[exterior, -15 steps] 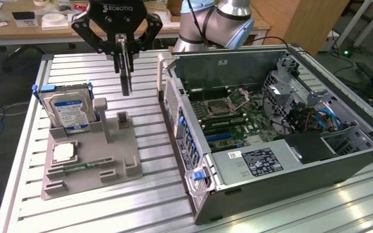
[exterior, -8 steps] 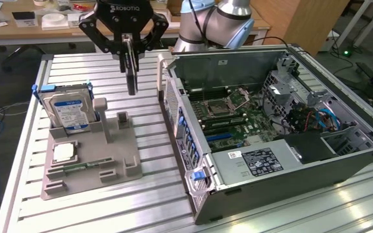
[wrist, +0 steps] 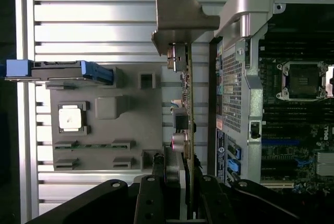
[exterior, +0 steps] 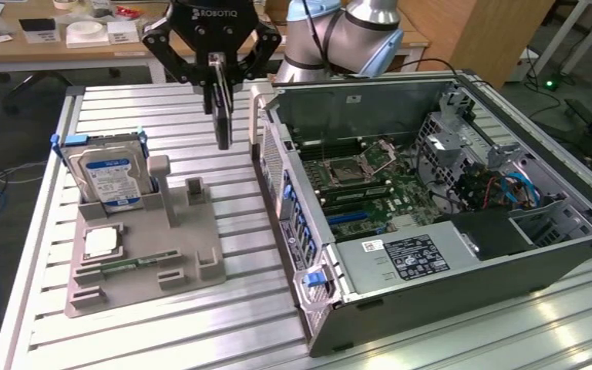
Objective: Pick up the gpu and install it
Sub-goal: 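Pick up the gpu and move the gpu toward the slot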
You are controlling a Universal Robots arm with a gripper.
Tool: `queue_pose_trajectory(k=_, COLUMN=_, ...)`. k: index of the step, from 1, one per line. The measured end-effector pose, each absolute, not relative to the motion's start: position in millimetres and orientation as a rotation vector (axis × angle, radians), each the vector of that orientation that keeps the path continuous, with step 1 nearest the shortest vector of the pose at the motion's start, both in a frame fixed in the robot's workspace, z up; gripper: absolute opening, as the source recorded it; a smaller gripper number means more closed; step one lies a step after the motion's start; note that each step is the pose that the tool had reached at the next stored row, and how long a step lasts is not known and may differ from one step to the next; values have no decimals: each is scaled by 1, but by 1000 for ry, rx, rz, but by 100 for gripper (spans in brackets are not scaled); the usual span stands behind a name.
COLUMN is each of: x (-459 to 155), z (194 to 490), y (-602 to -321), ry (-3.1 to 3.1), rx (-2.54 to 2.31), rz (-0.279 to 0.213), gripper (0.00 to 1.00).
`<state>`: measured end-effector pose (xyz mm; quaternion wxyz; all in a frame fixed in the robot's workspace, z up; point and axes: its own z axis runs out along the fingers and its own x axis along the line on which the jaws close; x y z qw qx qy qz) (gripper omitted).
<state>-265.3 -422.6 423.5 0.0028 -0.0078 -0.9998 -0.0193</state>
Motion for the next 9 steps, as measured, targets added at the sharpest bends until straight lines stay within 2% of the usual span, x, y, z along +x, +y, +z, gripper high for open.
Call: queue_pose_trajectory(k=9, x=-251, z=424, y=-423, ry=-3135, rx=-24, rz=-61, gripper=28)
